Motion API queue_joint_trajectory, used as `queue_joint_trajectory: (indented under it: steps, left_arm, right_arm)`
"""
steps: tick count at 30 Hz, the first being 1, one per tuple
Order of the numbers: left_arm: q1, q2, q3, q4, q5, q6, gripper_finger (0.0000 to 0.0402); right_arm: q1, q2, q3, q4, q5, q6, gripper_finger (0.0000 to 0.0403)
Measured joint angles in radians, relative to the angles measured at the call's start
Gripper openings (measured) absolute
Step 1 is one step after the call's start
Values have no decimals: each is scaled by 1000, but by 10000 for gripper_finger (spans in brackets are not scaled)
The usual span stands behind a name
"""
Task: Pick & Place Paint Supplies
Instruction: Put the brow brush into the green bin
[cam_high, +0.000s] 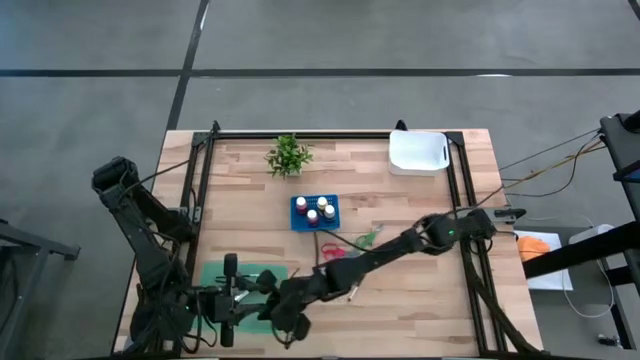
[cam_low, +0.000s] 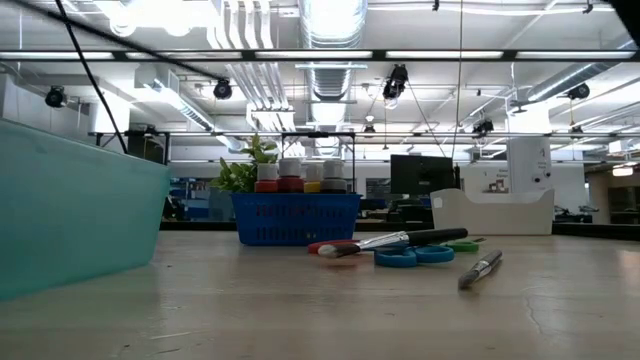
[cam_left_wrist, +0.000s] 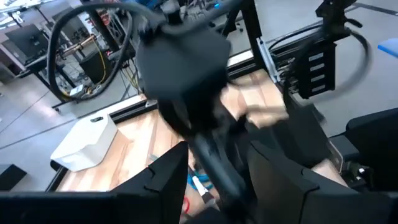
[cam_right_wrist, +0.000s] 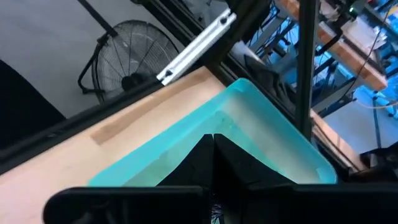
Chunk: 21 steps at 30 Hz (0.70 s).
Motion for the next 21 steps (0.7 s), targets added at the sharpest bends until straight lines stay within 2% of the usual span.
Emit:
queue_joint_trajectory:
  steps: [9,21]
  left_arm:
    - [-6,-1,-1,-21,5,-2,174]
    - [-11,0,-2,-23,9,-4,174]
  right_arm:
    - [-40,204,325,-144,-51,17,7]
    - [-57,208,308,-129,-66,78,8]
